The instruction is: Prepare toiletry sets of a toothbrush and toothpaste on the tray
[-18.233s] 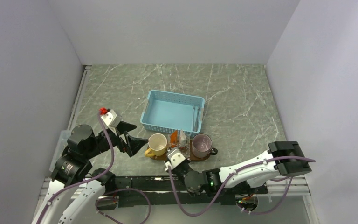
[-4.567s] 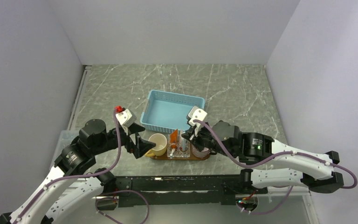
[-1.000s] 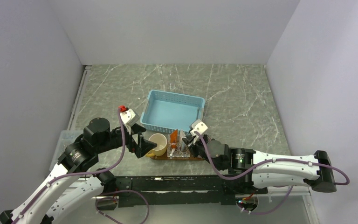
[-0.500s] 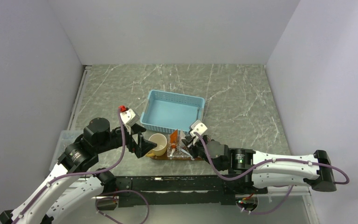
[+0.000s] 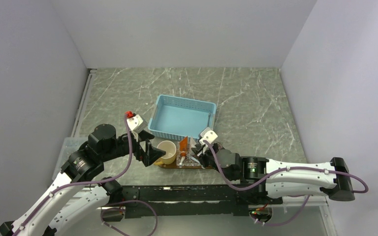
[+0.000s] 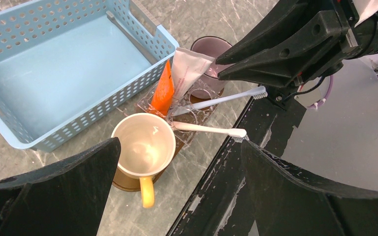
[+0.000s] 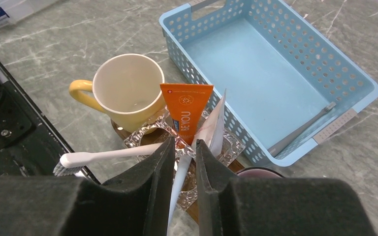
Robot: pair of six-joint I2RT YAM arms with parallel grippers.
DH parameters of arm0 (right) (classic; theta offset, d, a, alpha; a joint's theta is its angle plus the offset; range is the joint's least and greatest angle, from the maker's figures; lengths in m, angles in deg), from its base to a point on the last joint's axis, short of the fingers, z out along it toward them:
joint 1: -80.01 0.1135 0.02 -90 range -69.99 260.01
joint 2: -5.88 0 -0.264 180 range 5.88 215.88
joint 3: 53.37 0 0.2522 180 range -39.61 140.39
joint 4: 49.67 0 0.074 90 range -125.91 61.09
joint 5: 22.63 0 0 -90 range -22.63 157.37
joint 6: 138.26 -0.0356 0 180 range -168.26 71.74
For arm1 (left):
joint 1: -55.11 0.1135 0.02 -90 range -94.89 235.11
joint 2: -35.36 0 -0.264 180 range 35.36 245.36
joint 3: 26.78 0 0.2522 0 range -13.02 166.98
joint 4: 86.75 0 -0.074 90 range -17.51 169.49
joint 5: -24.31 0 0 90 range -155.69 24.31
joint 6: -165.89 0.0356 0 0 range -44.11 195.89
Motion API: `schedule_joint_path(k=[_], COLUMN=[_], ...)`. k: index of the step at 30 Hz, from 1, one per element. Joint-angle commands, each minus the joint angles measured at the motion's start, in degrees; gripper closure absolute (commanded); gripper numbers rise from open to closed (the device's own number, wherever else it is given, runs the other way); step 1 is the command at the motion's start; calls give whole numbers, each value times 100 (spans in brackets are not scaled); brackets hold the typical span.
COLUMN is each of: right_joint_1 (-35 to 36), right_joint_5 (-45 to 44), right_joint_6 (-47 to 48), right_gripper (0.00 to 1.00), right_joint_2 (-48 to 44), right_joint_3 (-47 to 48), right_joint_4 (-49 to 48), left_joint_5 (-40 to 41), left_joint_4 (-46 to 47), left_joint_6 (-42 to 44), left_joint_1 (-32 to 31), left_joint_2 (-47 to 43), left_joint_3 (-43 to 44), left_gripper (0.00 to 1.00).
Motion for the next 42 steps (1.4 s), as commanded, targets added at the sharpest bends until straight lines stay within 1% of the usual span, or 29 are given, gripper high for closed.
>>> schedule_joint_path(k=[1, 4, 7, 13, 18, 20, 21, 22, 23, 27, 30, 32, 34, 36, 38, 40, 42], right_joint_1=[46, 49, 50, 50, 43, 50, 50, 47, 42, -44, -343, -793, -1426, -2010, -2467, -2873, -3310], right_joint_5=[-200, -277, -349, -544, -821, -953, -1014, -1064, -1154, -1692, -1697, -1493, -1071, -713, -535, -375, -246], right_joint_6=[-53, -50, -26, 60, 112, 139, 162, 203, 250, 415, 554, 536, 435, 459, 451, 400, 323], right_gripper=[74, 69, 60, 47, 34, 24, 15, 3, 1, 0, 0, 0, 0, 0, 0, 0, 0], right_joint_2=[12, -3, -83, -181, -171, -172, -172, -179, -193, -282, -359, -373, -332, -267, -160, -42, 54], right_joint_3=[333, 471, 610, 873, 1110, 1240, 1314, 1385, 1434, 1611, 1708, 1807, 1937, 1997, 2061, 2111, 2135], right_joint_4=[79, 220, 371, 634, 881, 1028, 1131, 1236, 1302, 1502, 1581, 1692, 1859, 1872, 1879, 1870, 1835], left_joint_5=[-88, -53, 21, 329, 654, 857, 972, 1107, 1269, 1982, 2427, 2639, 2839, 3081, 3310, 3344, 3170], left_joint_4=[122, 121, 104, 46, 5, -23, -64, -115, -192, -578, -720, -745, -746, -783, -805, -826, -770], left_joint_6=[76, 72, 65, 47, 6, -50, -62, -70, -84, -89, -17, 32, 67, 103, 139, 203, 280], left_joint_1=[2, 8, 3, -2, 4, 2, 2, 5, 2, 2, 8, 3, 2, 22, 99, 276, 616], left_joint_2=[5, -7, -12, -25, -24, 0, 24, 64, 123, 474, 697, 808, 913, 1037, 1132, 1212, 1231], left_joint_3=[15, 15, 14, 43, 67, 89, 119, 162, 216, 553, 773, 891, 997, 1111, 1231, 1339, 1375], left_gripper=[1, 1, 1, 1, 1, 1, 1, 1, 1, 1, 1, 1, 1, 1, 0, 1, 1])
